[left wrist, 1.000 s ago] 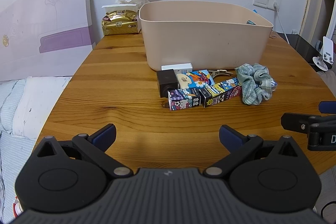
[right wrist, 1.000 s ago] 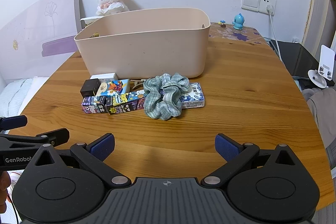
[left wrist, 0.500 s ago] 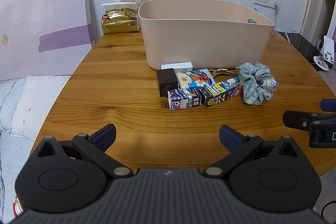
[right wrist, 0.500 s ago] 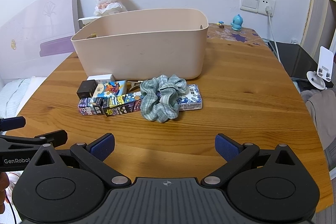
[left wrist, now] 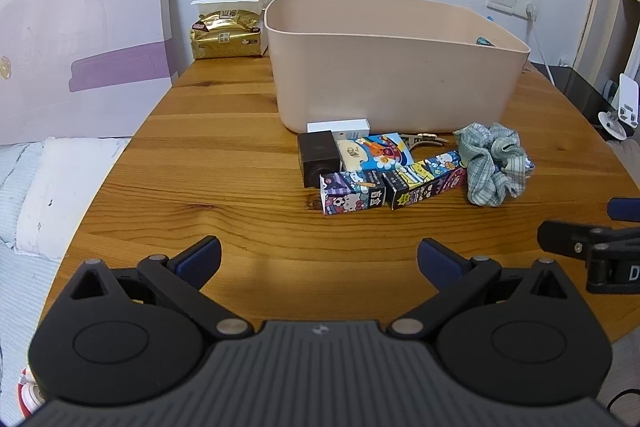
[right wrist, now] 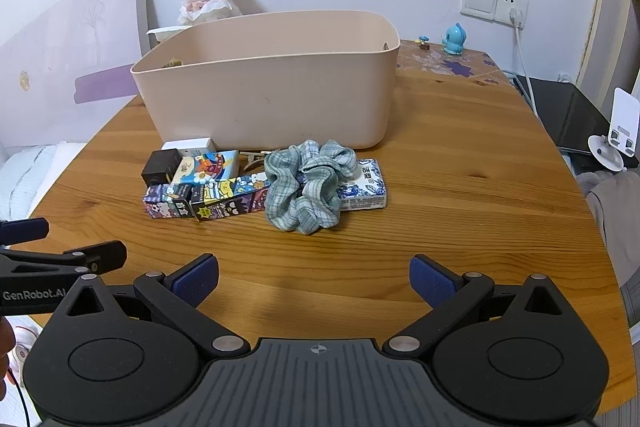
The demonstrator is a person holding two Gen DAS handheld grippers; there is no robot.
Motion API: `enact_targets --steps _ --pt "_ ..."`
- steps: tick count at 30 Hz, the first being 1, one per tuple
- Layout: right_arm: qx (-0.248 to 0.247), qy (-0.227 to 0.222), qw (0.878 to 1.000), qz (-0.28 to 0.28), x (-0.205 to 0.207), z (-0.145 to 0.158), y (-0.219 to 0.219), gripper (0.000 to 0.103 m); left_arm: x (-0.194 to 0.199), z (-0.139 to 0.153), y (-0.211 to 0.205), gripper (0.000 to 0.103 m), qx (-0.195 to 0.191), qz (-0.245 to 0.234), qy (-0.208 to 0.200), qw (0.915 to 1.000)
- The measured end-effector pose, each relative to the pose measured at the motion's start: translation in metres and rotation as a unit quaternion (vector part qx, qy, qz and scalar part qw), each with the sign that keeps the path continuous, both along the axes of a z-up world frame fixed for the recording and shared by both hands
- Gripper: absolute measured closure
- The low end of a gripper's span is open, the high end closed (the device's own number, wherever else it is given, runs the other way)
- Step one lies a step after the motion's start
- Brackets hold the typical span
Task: Organize objects
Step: 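Move both grippers toward the items in front of the basket, then grasp the cartoon snack box with left gripper while right gripper grasps the green scrunchie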
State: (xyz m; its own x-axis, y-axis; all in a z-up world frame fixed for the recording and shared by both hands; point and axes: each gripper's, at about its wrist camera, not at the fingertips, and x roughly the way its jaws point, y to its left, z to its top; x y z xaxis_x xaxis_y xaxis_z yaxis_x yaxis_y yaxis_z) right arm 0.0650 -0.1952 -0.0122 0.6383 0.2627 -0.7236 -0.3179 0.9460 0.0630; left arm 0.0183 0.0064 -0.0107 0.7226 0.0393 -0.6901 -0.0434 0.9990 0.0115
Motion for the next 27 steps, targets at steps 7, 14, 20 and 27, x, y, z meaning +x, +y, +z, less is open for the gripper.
enact_targets --steps 7,14,20,27 --pt "-0.001 -0.002 1.0 0.005 0.011 -0.006 0.002 0.0 0.016 -0.003 0.005 0.0 0.003 0.009 0.0 1.0" --pt "-0.012 0.009 1.0 -0.002 0.034 -0.019 0.0 0.0 0.041 -0.005 0.009 0.0 0.011 0.016 -0.004 0.9998" --pt "-0.002 0.011 1.0 0.002 0.051 -0.025 0.001 0.004 0.058 -0.01 0.01 0.0 0.004 0.015 -0.002 0.9999" --pt "0.003 0.011 1.0 0.013 0.068 -0.031 0.012 0.01 0.078 -0.02 0.012 0.0 -0.01 0.017 0.013 0.9997"
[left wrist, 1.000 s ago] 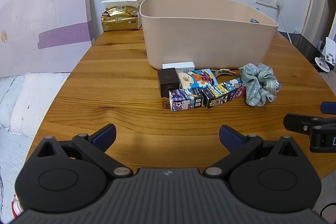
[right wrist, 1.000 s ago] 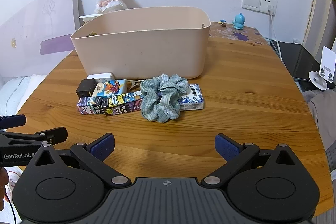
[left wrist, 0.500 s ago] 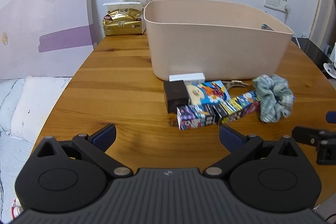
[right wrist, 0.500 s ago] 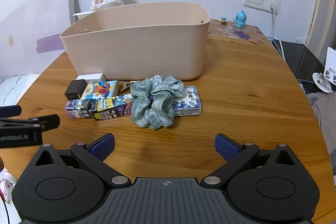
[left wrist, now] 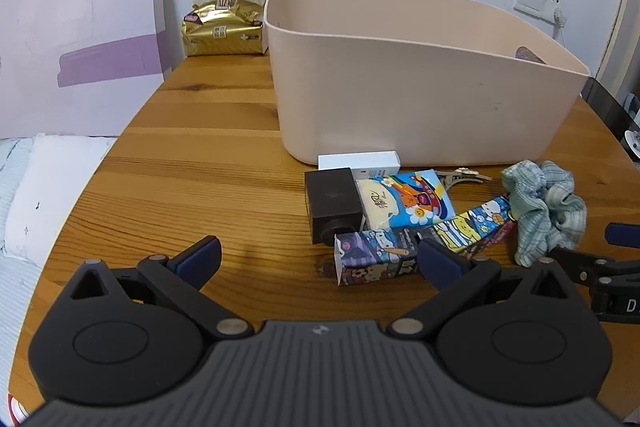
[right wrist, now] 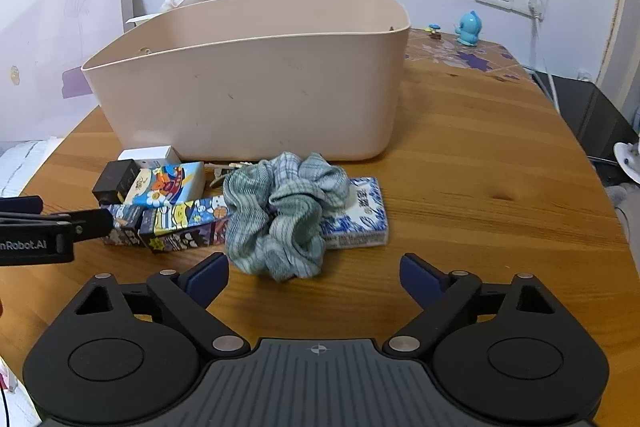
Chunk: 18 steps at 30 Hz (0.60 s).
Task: Organize objects
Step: 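Grasp the cartoon snack box with left gripper while right gripper grasps the green scrunchie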
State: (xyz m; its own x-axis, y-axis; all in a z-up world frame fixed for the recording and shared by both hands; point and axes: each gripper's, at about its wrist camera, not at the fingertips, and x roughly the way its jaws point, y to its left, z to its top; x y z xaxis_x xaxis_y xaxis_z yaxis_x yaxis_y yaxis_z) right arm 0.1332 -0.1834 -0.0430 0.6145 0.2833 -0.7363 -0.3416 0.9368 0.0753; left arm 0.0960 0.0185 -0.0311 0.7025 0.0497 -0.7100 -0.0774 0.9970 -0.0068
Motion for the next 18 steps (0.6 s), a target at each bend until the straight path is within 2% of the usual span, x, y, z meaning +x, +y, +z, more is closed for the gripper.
enact_targets --steps 8,13,18 --pt "0.006 -0.003 1.0 0.014 0.014 -0.001 0.013 0.012 0.017 -0.01 -0.003 0.0 -0.002 0.008 0.016 0.9998" --pt "-0.01 0.001 1.0 0.02 0.019 -0.007 0.022 0.022 0.019 -0.013 -0.006 0.0 -0.004 0.005 0.012 0.9999" --pt "-0.004 0.009 1.0 0.02 0.019 -0.011 0.023 0.046 0.018 -0.014 -0.001 0.0 -0.026 0.009 0.016 0.9995"
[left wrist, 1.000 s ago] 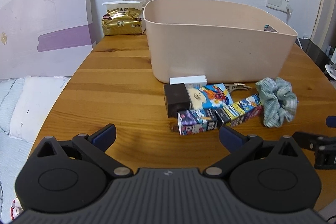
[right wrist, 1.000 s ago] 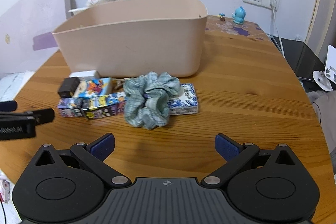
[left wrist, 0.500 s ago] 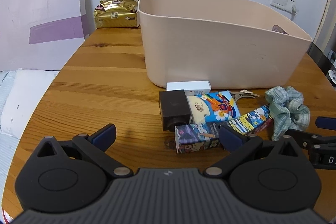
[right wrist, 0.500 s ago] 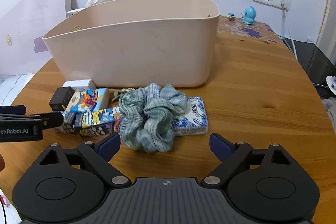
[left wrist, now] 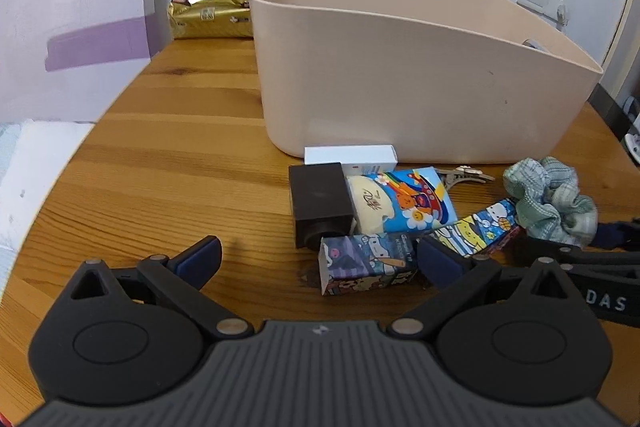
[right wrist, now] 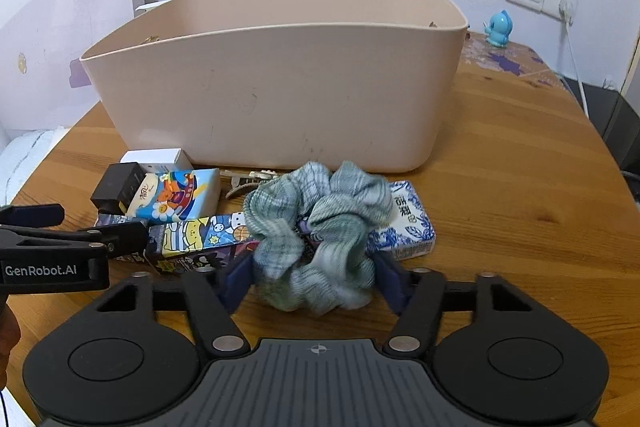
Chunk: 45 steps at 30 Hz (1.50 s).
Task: Organize objects
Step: 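Grasp the cartoon snack box with left gripper while right gripper grasps the green scrunchie, then drop the snack box and scrunchie into the beige basket with both grippers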
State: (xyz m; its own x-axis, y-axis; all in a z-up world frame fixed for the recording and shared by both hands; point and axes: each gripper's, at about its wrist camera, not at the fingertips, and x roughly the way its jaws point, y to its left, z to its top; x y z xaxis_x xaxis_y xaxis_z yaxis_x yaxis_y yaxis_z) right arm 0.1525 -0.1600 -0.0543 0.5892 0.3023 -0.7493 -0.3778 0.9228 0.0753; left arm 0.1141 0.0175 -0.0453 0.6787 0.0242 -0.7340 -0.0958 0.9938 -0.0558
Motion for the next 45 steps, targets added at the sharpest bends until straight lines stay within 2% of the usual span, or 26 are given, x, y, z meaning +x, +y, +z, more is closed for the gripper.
enact_targets --steps 1,2,4,10,12,14,17,22,30,33,40,45 --pt "-0.001 -0.001 1.0 0.0 -0.001 0.0 0.0 0.047 -0.001 -0.001 0.001 0.004 -0.009 -0.002 0.002 1.0" --pt "-0.002 -0.002 1.0 0.001 -0.001 0.0 0.001 0.051 -0.002 -0.001 0.003 0.014 -0.019 -0.003 0.002 0.9998" --pt "-0.003 -0.005 1.0 0.003 -0.004 0.001 0.0 0.056 -0.001 -0.004 0.003 0.021 -0.03 -0.005 0.02 0.9994" --pt "0.008 -0.007 1.0 0.004 -0.005 0.003 -0.003 0.069 0.001 -0.006 0.0 0.024 -0.007 -0.007 0.008 0.9999" --pt "0.011 -0.008 1.0 0.006 -0.006 0.004 -0.004 0.075 -0.001 -0.006 -0.001 0.032 0.004 -0.007 0.005 1.0" --pt "0.017 -0.011 1.0 0.007 -0.007 0.006 -0.007 0.08 -0.002 -0.005 -0.001 0.049 0.011 -0.007 0.002 0.9999" --pt "0.024 -0.019 1.0 0.009 -0.011 0.01 -0.01 0.083 -0.005 -0.004 0.002 0.049 0.001 -0.008 0.002 1.0" --pt "0.041 -0.031 0.999 0.01 -0.016 0.023 -0.02 0.085 -0.016 0.005 0.003 0.05 0.009 -0.012 -0.01 0.9998" --pt "0.064 -0.075 0.995 0.007 -0.022 0.064 -0.04 0.085 -0.032 0.049 0.001 0.05 0.016 -0.029 -0.064 0.9974" --pt "0.069 -0.104 0.992 0.005 -0.021 0.085 -0.046 0.085 -0.03 0.069 0.0 0.05 0.036 -0.03 -0.093 0.9945" --pt "0.08 -0.155 0.985 0.001 0.0 0.126 -0.048 0.085 -0.005 0.11 0.0 0.049 0.055 -0.029 -0.149 0.9869" --pt "0.077 -0.163 0.984 0.002 0.029 0.14 -0.038 0.085 0.036 0.121 -0.01 0.049 0.067 -0.035 -0.149 0.9859"
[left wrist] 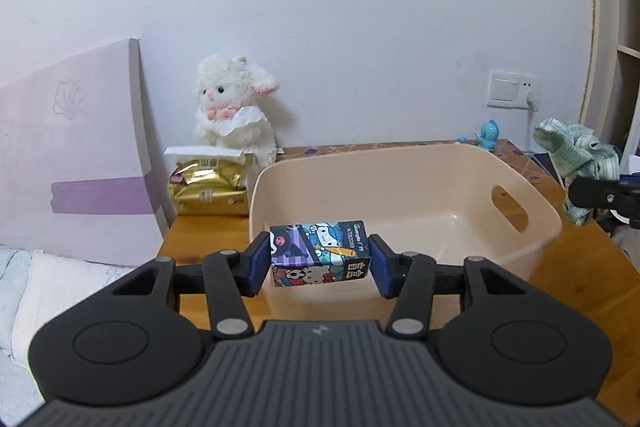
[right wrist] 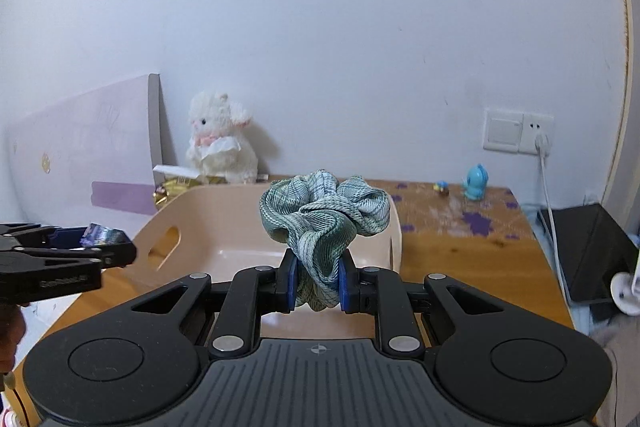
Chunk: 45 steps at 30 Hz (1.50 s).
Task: Organize objects
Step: 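Drop the snack box and scrunchie into the beige basket with both grippers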
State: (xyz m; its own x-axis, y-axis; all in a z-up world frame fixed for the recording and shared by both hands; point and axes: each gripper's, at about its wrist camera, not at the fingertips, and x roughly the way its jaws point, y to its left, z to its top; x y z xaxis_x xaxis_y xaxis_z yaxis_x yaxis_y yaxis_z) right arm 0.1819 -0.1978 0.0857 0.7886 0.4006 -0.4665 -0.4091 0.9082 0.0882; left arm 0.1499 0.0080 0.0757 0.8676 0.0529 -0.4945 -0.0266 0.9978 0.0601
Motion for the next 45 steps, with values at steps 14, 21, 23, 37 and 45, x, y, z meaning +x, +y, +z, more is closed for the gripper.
enact_targets --steps 14,21,23,37,45 --pt "-0.066 0.094 0.993 0.006 0.074 -0.04 0.047 0.085 0.092 -0.05 -0.01 0.049 -0.019 -0.007 0.128 0.9916" --pt "-0.106 0.123 0.987 0.014 0.086 -0.058 0.061 0.07 0.101 -0.067 -0.012 0.048 0.002 -0.013 0.159 0.9871" --pt "-0.1 0.118 0.988 0.014 0.084 -0.057 0.06 0.059 0.101 -0.066 -0.012 0.046 0.004 -0.016 0.159 0.9871" --pt "-0.057 0.042 0.997 0.01 0.029 -0.015 0.016 0.0 0.041 -0.023 -0.006 0.005 0.008 -0.007 0.073 0.9972" --pt "-0.056 0.057 0.997 0.02 0.005 -0.027 -0.002 0.0 -0.004 -0.033 0.005 0.005 0.002 -0.004 0.07 0.9975"
